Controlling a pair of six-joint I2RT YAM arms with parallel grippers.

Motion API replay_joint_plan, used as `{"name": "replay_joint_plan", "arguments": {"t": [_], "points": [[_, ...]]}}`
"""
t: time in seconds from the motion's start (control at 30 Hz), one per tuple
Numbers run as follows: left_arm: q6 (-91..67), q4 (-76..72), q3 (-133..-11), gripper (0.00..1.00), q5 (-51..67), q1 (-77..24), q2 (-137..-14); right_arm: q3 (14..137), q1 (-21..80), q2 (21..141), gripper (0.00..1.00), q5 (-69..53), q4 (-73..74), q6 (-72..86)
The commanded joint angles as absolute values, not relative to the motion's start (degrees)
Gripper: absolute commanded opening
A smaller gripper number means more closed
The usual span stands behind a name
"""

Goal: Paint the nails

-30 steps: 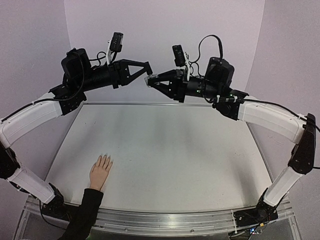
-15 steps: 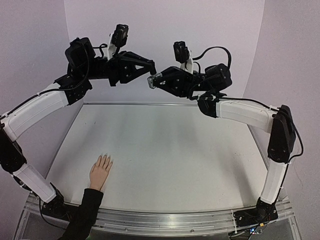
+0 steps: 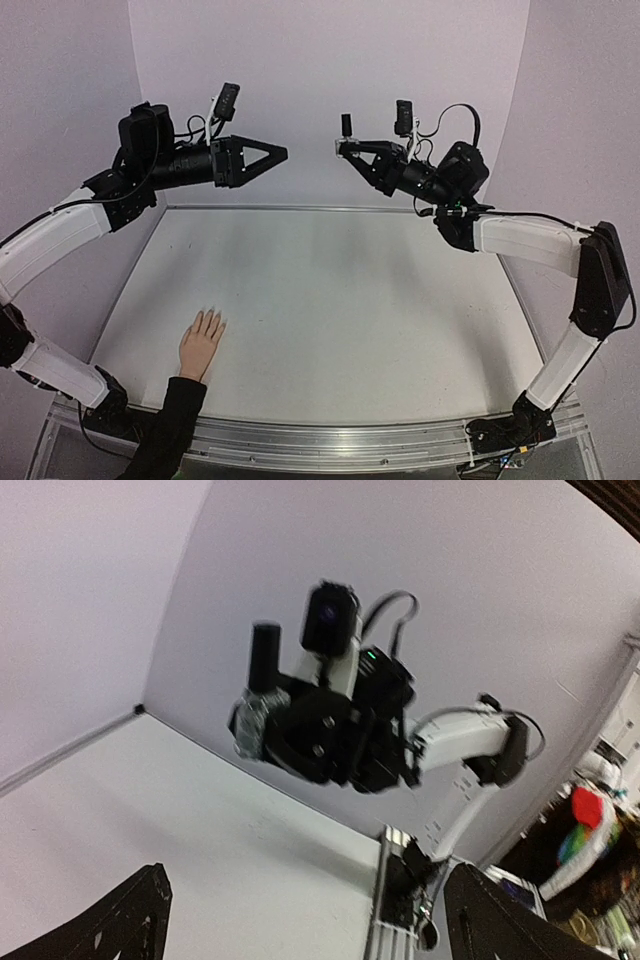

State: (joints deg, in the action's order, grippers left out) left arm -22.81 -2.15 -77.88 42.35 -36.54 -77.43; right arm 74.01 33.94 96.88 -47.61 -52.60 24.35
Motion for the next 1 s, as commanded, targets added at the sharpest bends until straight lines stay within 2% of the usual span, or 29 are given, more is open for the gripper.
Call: {"name": "replay_joint_plan", "arguments": {"t": [0.0, 0.13, 0.3, 0.77, 0.9, 0.97], "points": [[-29.16, 1.26, -83.19, 0.96, 22.66, -37.06, -78.02, 71.87, 34.83, 92.05, 0.00, -31.62, -38.41, 9.66], [-30.54, 3.10, -88.71, 0.96, 13.97, -41.04, -82.63, 71.33, 37.00, 90.12, 0.00, -19.10, -32.11, 2.92], [-29.80, 3.93, -96.25, 0.89, 6.66, -45.75, -89.10, 71.51, 40.82, 89.31, 0.00, -8.89, -28.92, -4.17], [-34.35, 11.23, -108.63, 0.62, 4.47, -47.03, -99.91, 72.97, 44.56, 89.32, 0.00, -4.71, -28.07, -8.88], [-35.37, 13.54, -112.07, 0.66, 7.31, -47.02, -102.25, 73.94, 45.21, 89.64, 0.00, -4.54, -27.26, -10.28], [-35.54, 13.74, -112.40, 0.64, 7.83, -47.06, -102.64, 74.15, 45.39, 89.65, 0.00, -4.30, -27.17, -10.54]]}}
